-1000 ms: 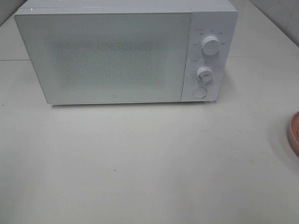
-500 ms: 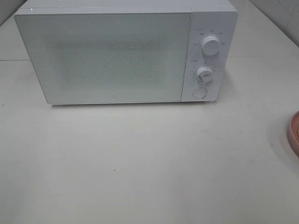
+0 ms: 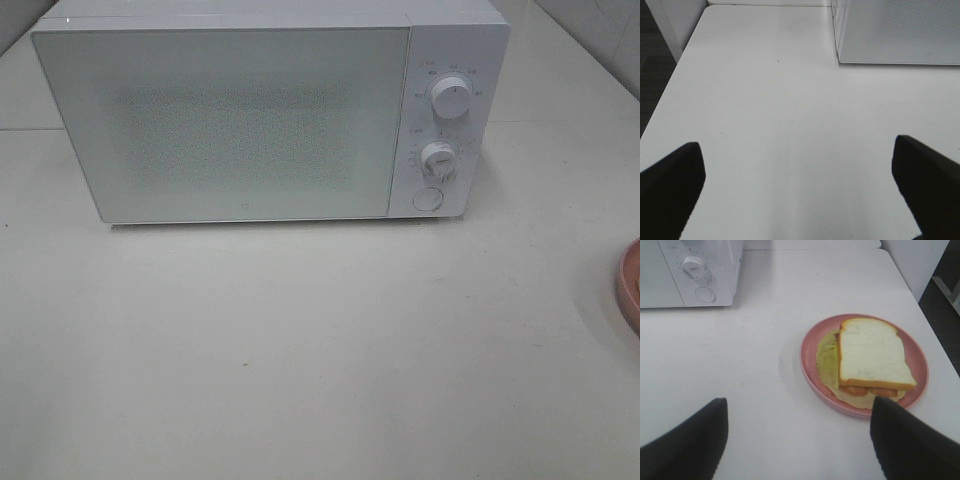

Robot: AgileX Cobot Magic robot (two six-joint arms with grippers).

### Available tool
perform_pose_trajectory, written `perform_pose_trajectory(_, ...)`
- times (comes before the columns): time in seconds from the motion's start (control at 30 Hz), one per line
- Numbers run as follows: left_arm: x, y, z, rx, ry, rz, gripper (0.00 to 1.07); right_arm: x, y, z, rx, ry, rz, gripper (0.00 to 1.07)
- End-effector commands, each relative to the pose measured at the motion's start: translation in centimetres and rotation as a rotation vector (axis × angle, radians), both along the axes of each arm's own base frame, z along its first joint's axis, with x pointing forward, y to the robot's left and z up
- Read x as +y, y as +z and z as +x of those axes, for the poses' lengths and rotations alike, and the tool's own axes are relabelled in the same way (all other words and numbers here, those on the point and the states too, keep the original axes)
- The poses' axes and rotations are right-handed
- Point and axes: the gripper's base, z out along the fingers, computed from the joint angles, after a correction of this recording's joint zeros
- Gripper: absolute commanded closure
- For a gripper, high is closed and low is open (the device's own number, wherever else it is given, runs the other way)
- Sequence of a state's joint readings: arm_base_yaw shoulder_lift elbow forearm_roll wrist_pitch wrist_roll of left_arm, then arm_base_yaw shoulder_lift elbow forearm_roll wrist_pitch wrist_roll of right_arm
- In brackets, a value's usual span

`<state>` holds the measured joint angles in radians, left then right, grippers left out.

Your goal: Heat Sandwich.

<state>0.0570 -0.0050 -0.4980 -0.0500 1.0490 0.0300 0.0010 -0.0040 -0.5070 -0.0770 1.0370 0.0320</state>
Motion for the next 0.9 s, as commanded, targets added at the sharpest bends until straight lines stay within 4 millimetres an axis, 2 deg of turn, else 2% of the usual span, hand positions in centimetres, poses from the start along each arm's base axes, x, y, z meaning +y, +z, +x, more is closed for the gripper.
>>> perform_pose_trajectory(0.03,-0.02,-0.05,-0.3,-0.035,0.003,-0.001,0.1,0.01,0.06,-0.37,-0.039,0.005,-0.013,0.32)
perform_pose_trajectory(0.9,-0.02,-0.05,-0.3,-0.035,0.003,-0.001,0.1,0.01,0.06,-0.37,-0.039,0.005,-0.013,0.32)
